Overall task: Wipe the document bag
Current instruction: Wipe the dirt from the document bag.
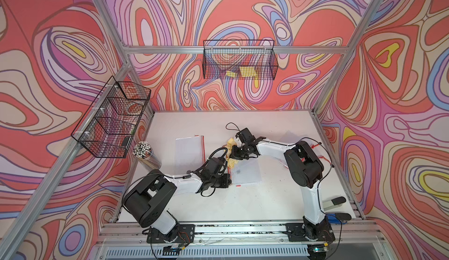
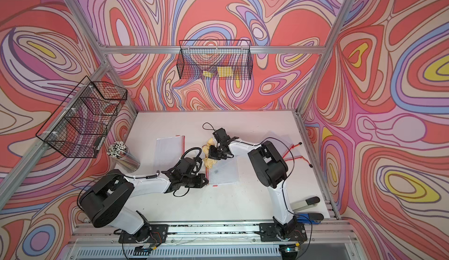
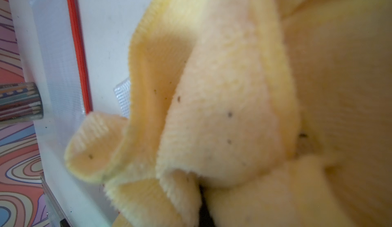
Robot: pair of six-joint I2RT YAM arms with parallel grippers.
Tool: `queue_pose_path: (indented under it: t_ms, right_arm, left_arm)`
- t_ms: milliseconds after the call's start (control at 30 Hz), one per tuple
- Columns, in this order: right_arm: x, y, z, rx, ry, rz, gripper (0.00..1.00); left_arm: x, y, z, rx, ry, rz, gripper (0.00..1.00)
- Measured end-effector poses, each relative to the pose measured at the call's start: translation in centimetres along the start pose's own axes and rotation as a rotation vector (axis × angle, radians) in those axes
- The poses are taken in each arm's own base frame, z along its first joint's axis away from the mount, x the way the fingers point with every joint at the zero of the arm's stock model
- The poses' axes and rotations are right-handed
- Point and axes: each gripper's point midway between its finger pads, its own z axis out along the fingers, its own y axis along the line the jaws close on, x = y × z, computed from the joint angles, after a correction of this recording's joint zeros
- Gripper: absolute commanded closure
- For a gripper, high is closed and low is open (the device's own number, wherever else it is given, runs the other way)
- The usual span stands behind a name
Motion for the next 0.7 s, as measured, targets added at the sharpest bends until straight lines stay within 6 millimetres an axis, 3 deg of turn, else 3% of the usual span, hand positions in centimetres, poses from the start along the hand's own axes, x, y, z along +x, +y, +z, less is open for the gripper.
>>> queue_pose_path:
  t_ms: [233, 333, 400, 533, 700]
  right_arm:
    - [-5.2, -6.2, -2.8, 0.031, -0.1, 0.111, 1.0]
    - [-6.3, -8.0, -3.9, 0.067, -0.128, 0.128, 1.0]
    - [-6.0, -8.1, -4.3, 0.077, -0.126, 0.127, 1.0]
    - [-2.3, -6.3, -4.7, 0.081, -0.069, 0.097, 1.0]
    - [6.3, -2.3, -3.6, 0.069, 0.072, 0.029, 1.0]
  left_arm:
    - [-0.3, 0.2, -0.1, -0.01, -0.013, -0.003, 1.0]
    - [-0.4, 0.3, -0.1, -0.012, -0.015, -0.003, 1.0]
    - [-0.4, 0.3, -0.1, -0.013, -0.015, -0.003, 1.0]
    - [-0.3, 0.3, -0.1, -0.012, -0.014, -0.004, 1.0]
    - [-0.4, 0.1, 0.1, -0.006, -0.009, -0.003, 1.0]
